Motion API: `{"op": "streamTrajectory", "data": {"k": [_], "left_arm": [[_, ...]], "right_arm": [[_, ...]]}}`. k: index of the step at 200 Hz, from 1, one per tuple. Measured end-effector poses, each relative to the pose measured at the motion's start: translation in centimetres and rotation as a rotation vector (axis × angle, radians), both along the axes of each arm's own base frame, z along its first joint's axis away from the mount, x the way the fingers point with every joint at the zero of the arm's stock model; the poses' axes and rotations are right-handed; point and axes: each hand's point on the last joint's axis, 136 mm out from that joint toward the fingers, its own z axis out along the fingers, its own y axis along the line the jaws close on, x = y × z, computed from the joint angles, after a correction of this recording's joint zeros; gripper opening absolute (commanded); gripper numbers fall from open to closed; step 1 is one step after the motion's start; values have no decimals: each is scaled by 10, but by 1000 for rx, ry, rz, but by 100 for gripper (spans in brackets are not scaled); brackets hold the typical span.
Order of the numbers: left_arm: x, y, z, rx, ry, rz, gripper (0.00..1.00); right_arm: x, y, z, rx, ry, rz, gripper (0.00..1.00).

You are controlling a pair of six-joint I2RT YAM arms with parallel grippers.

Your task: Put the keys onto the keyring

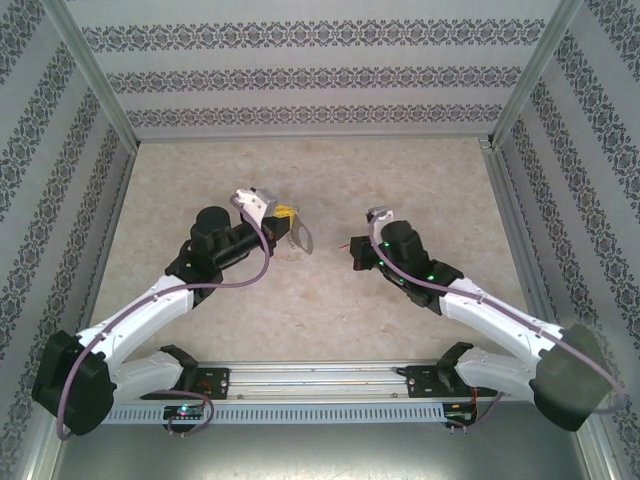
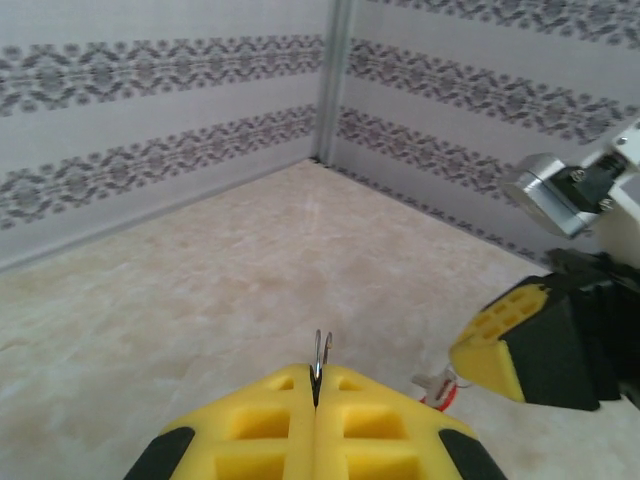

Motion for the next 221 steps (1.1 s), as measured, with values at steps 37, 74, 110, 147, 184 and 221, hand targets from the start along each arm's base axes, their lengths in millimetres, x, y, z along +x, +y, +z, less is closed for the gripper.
{"op": "streamTrajectory", "data": {"k": [37, 74, 110, 147, 184, 221], "left_arm": [[-10, -19, 3, -17, 22, -137, 0], [-23, -35, 4, -33, 49, -272, 0], [-33, -46, 8, -43, 58, -371, 0], [-43, -58, 10, -44, 74, -439, 0], [-51, -69, 9, -36, 97, -482, 0], [-59, -77, 6, -18, 112, -508, 0]], "right_arm": [[-4, -10, 20, 135, -76, 93, 0], [-17, -2, 59, 223, -191, 218, 0], [-28, 2, 77, 255, -249, 296, 0], [-37, 3, 88, 275, -282, 339, 0], [-48, 1, 104, 293, -337, 357, 0], [-53, -1, 110, 303, -370, 362, 0]]}}
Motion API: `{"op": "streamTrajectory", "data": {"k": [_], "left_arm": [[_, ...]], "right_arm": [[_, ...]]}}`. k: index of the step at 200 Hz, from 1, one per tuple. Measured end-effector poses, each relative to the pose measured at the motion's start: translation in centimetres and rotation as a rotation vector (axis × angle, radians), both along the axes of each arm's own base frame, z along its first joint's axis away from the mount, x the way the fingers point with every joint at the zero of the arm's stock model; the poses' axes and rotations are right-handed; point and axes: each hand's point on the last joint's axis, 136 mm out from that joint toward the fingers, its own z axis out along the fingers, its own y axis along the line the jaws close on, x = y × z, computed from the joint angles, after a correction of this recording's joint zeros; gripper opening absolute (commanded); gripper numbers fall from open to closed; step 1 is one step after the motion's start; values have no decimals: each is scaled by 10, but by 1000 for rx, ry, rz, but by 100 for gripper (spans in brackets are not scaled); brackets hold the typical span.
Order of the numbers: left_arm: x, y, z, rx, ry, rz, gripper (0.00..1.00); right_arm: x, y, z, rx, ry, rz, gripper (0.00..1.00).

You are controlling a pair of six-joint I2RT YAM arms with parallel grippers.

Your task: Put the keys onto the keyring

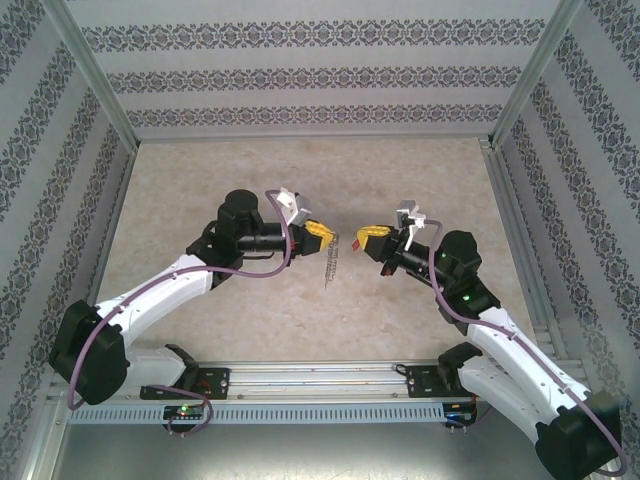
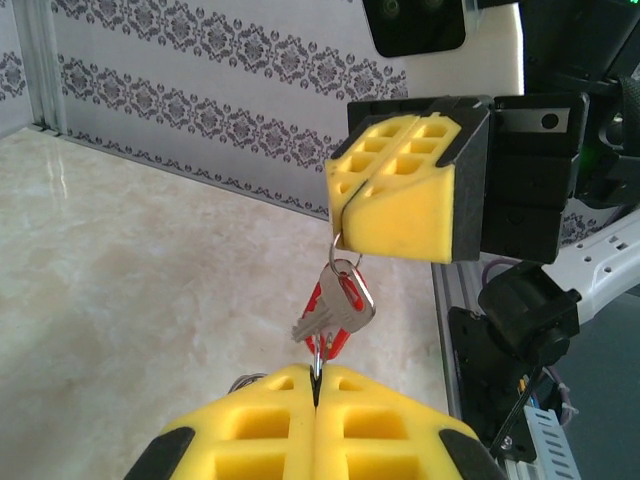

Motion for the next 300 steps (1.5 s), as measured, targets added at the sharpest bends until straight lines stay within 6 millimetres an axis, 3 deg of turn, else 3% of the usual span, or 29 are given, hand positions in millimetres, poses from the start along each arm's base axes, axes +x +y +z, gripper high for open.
{"op": "streamTrajectory", "data": {"k": [109, 300], "left_arm": [[-3, -5, -9, 70, -26, 10, 0], [-4, -6, -10, 74, -27, 5, 0]], "right_arm": [[-20, 27, -4, -21, -15, 104, 0], [-6, 37, -6, -61, -29, 82, 0]]}}
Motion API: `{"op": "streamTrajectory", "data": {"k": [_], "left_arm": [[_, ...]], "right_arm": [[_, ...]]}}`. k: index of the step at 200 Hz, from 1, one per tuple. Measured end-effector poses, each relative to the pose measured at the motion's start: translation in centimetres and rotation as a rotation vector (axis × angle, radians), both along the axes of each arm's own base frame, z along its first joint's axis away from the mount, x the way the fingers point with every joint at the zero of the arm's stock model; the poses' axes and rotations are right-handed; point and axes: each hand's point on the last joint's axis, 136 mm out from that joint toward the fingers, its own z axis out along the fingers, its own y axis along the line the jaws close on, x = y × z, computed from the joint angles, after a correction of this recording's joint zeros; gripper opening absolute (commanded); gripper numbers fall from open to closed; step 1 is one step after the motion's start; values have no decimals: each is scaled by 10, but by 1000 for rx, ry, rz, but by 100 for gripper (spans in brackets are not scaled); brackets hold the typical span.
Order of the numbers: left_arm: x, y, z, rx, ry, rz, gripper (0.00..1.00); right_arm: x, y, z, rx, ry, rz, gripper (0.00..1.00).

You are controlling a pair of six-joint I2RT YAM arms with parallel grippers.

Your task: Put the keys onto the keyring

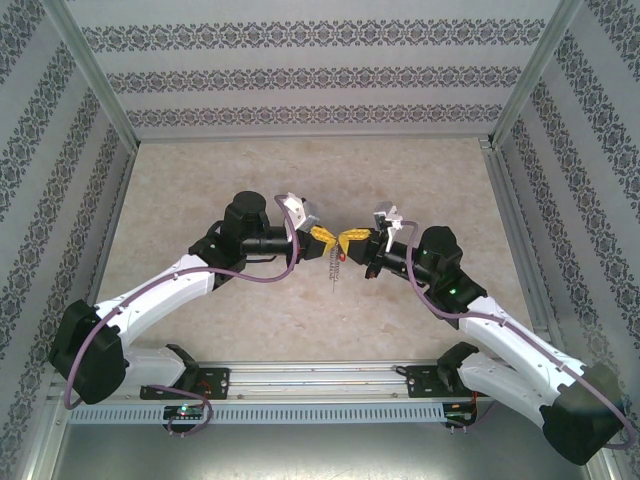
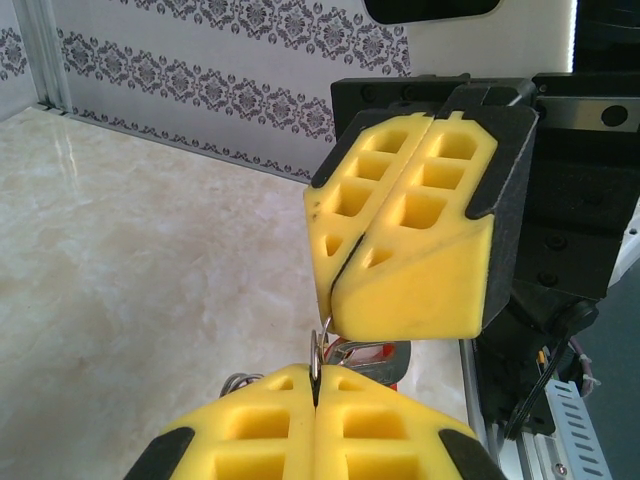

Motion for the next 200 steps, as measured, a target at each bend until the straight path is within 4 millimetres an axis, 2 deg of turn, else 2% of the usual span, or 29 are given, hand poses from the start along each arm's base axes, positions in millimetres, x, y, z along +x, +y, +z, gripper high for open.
{"op": "streamTrajectory", "data": {"k": [97, 200], "left_arm": [[1, 0, 0, 0, -1, 3, 0], [5, 0, 2, -21, -39, 25, 0]], "right_arm": [[11, -10, -3, -8, 7, -46, 0], [8, -8, -12, -14, 32, -26, 0]]}}
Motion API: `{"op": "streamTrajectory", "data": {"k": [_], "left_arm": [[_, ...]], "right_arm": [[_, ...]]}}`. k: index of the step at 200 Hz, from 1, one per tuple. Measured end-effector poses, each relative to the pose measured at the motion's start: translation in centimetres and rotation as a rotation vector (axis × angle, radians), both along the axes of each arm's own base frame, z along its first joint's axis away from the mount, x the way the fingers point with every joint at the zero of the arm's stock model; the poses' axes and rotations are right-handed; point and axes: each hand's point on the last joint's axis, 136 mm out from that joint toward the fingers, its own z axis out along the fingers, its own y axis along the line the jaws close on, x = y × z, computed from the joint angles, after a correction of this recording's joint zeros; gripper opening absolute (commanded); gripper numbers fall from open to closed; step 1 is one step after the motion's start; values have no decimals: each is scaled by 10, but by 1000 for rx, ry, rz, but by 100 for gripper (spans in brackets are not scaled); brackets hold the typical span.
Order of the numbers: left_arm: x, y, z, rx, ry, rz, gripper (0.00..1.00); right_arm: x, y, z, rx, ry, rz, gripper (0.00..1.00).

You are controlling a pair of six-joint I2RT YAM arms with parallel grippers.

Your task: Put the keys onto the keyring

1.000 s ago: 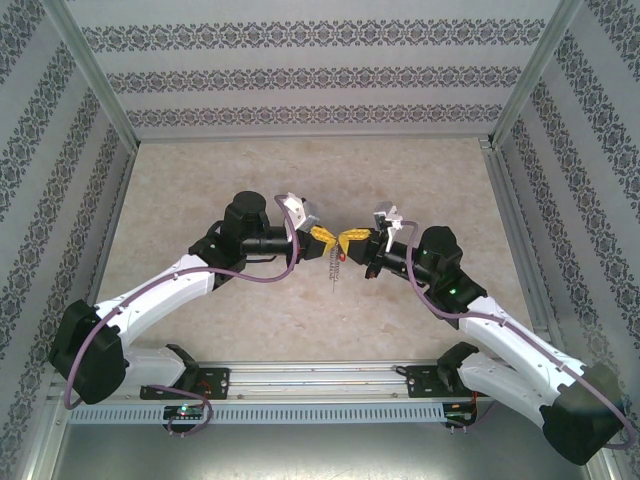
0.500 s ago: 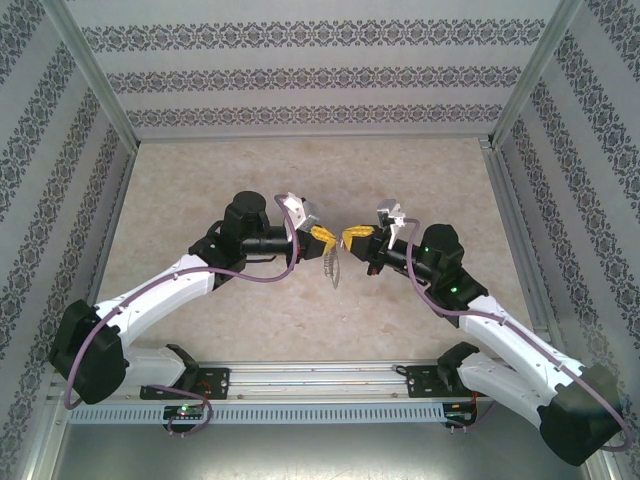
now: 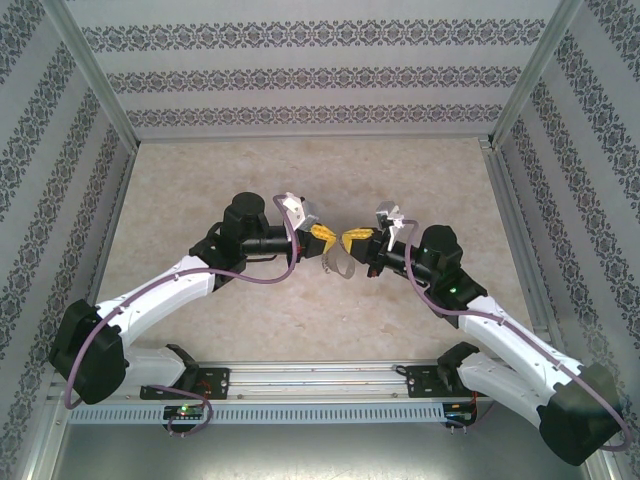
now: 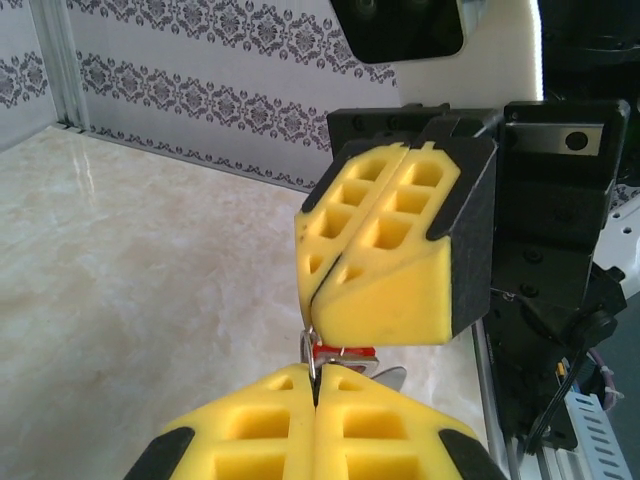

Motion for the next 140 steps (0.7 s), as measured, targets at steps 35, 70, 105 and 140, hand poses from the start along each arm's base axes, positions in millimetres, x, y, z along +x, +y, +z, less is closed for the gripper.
{"op": "streamTrajectory", "data": {"k": [35, 70, 105, 140], "left_arm": [[0, 0, 1, -5, -4, 1, 0], [0, 0, 0, -9, -10, 5, 0], [1, 1, -1, -15, -17, 13, 0], [2, 3, 7, -34, -47, 24, 0]], "right_arm": [[-1, 1, -2, -1, 7, 17, 0], [-2, 1, -2, -2, 8, 19, 0], [1, -5, -7, -8, 26, -2, 31], [8, -19, -20, -18, 70, -65, 41]]}}
